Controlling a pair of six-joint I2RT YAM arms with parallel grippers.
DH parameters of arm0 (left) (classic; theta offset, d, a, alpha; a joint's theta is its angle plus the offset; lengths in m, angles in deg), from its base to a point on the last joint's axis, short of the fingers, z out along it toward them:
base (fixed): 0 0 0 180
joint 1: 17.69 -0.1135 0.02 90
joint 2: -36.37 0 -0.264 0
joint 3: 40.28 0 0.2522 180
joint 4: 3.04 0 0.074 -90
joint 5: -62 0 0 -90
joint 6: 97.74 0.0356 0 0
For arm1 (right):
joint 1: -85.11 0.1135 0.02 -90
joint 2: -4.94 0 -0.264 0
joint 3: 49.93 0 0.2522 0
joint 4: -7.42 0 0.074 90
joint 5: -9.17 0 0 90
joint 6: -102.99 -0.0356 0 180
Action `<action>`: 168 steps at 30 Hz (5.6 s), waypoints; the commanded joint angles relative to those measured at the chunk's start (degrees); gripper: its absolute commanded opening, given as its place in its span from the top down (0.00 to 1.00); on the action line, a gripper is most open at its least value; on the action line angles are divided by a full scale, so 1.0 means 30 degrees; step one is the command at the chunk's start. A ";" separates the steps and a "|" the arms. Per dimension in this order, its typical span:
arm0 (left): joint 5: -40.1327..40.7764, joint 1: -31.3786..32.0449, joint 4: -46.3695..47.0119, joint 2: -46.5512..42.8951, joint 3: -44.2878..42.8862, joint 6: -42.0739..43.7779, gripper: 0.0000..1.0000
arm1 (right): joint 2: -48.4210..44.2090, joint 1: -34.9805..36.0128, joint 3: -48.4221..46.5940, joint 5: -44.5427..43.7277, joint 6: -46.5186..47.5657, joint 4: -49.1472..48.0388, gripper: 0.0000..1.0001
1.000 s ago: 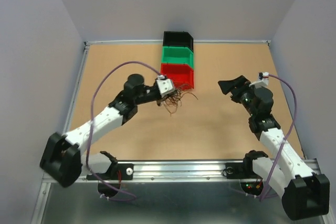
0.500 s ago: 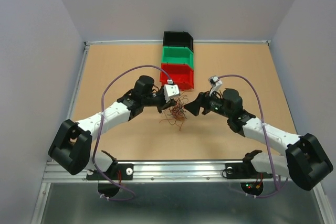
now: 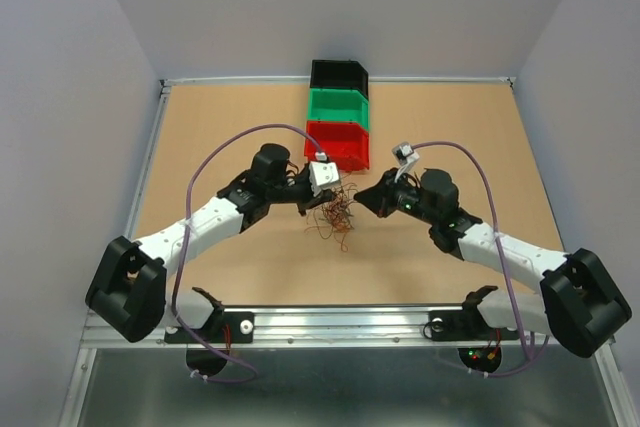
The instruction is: Untangle the cables
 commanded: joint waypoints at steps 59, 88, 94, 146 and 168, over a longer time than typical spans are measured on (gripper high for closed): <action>1.9784 -0.3723 0.4431 -0.8190 -1.2283 -0.8362 1.00 | 0.2343 0.4050 -0.0212 -1.8398 -0.3623 -0.1186 0.99; -0.2317 -0.3438 0.3469 -0.6788 -0.4672 -0.4992 1.00 | -0.8891 -0.3725 0.3104 -0.2771 -0.0519 -0.2272 0.00; -0.3442 -0.1912 0.4313 -0.5936 -0.2593 -0.4788 1.00 | -0.7713 -0.3462 0.3161 0.1192 -0.0812 -0.5320 0.00; -0.4053 -0.0563 0.2442 -0.0047 -0.2179 -0.1185 0.01 | -0.7332 0.3687 0.2546 -1.0047 0.3612 -0.4656 0.99; -0.3649 0.1164 0.4579 0.1592 -0.1506 -0.1212 0.12 | -0.7858 0.3687 0.2077 -0.8203 0.3495 -0.4127 0.99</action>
